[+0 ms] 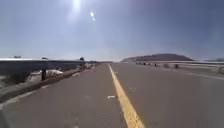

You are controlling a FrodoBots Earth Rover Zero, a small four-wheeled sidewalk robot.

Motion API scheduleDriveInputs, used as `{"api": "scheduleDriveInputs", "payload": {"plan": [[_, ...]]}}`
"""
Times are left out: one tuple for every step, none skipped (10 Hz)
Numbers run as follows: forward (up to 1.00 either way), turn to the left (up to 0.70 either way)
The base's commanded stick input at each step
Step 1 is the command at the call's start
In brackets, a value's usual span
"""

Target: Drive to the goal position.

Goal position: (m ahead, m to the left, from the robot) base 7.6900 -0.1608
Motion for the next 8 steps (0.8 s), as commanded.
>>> {"api": "scheduleDriveInputs", "payload": {"plan": [[0.85,0.0],[0.85,0.0],[0.85,0.0],[0.85,0.0],[0.85,0.0],[0.85,0.0],[0.85,0.0],[0.85,0.0]]}}
